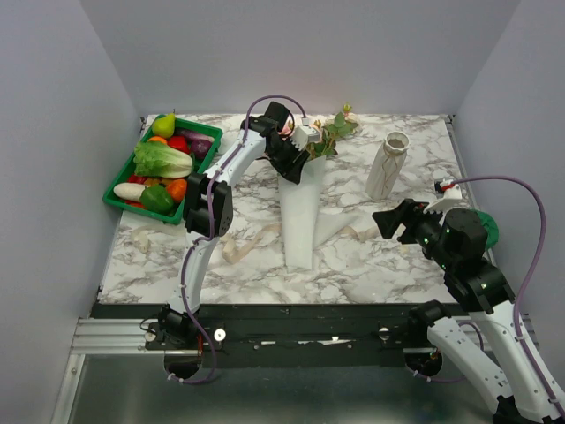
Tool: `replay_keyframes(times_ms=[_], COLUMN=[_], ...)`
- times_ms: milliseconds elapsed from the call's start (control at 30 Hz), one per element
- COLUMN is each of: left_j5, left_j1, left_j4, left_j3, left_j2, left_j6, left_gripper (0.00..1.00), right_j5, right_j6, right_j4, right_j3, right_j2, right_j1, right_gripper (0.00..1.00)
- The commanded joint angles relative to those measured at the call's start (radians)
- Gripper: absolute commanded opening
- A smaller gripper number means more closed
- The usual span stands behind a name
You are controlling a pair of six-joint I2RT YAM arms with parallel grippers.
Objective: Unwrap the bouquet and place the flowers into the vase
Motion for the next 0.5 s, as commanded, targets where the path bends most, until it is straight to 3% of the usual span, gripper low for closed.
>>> replay_keyframes(times_ms=[0,133,167,233,467], left_j5=[-0.043,-0.06,-0.063,-0.074,-0.092], left_j1=[-0.002,-0.002,-0.002,-0.002,-0.002], left_j4=[-0.014,-0.016,-0.017,-0.017,-0.026], left_j3=[-0.007,-0.004,-0.002,-0.001,0.016], left_j2=[-0.013,-0.022,-0.023,-0.034,-0.06], left_j6=[0.003,0.003,0.0,0.001,-0.005], left_gripper=[0.55,0.43,0.35,0.29,0.22], right_j5=[-0.029,-0.039,-0.042,-0.049,-0.07], right_j6=[0.009,0.013,0.015,0.015,0.018], right_j4=[0.023,0.029,0.029,0.032,0.037], right_j3=[-0.005,-0.005,-0.003,-0.002,0.006], right_j2=[-0.012,-0.012,-0.012,-0.009,-0.008], right_j1=[-0.001,-0.001,-0.001,-0.001,-0.001], right_gripper=[0.8,0.8,0.8,0.79,0.79])
